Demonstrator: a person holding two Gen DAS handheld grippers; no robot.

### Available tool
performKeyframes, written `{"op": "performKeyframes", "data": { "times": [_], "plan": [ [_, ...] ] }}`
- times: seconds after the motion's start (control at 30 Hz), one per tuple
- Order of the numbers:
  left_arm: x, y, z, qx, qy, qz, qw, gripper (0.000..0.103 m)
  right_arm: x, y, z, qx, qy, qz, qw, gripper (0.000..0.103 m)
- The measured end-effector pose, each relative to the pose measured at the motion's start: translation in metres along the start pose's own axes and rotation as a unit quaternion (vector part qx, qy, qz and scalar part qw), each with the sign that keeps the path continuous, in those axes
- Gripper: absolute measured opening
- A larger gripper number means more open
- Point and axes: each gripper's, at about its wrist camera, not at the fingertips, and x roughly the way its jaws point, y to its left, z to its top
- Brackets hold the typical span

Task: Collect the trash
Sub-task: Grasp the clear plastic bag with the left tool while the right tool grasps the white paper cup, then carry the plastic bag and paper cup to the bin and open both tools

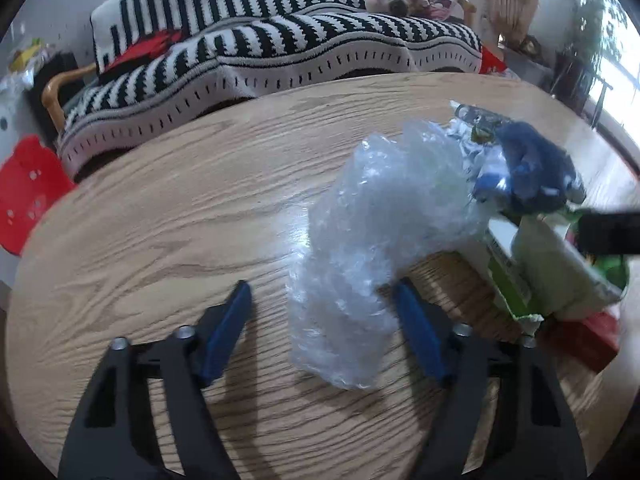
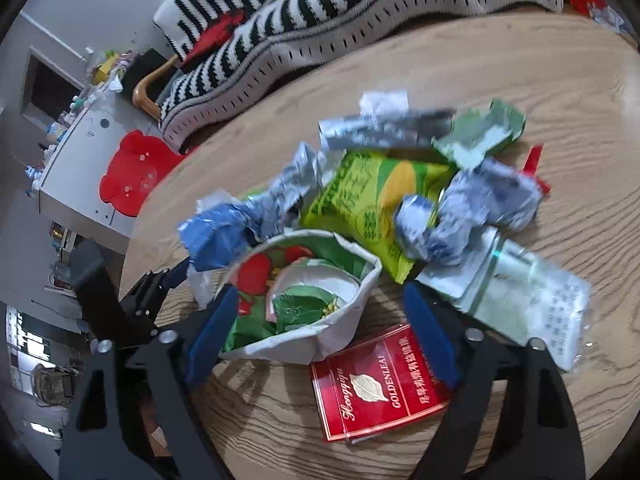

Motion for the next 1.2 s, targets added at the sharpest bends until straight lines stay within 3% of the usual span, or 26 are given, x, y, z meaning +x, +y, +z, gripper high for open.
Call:
{"op": "performKeyframes", "data": {
  "times": [0.03, 0.1, 0.2, 0.43, 0.7, 0.97, 1.2],
  "plan": [
    [0.0, -0.001, 0.0, -0.002, 0.001, -0.002, 1.0, 0.047, 0.003, 0.0, 0.0, 0.004, 0.004, 0.004, 1.0, 0.05],
    [-0.002, -0.003, 0.001, 0.0, 0.003, 0.004, 1.0, 0.025, 0.003, 0.003, -0.001, -0.003, 0.004, 0.002, 1.0, 0.049],
    [-0.009, 0.002, 0.001, -0.012, 0.0, -0.007, 0.9999, 0.007, -0.009, 0.009, -0.005, -0.016, -0.012, 0.006, 1.0, 0.048],
    [-0.045, 0.022, -0.004, -0.045, -0.023, -0.01, 0.9987, 0.004, -0.047, 0.017, -0.015, -0.047, -0.048, 0.011, 0.998, 0.048],
    [-0.077, 0.022, -0.011, -0.07, -0.02, -0.004, 0.9973, 0.004, -0.079, 0.011, -0.027, -0.063, -0.07, 0.004, 0.996, 0.048],
    [-0.098, -0.011, -0.005, -0.049, -0.033, 0.007, 0.9982, 0.004, -0.113, -0.011, -0.033, -0.068, -0.1, -0.023, 0.992, 0.048],
    [-0.113, -0.063, 0.016, -0.031, -0.059, -0.034, 0.9972, 0.004, -0.166, -0.064, -0.043, -0.049, -0.135, -0.067, 0.987, 0.048]
  ]
}}
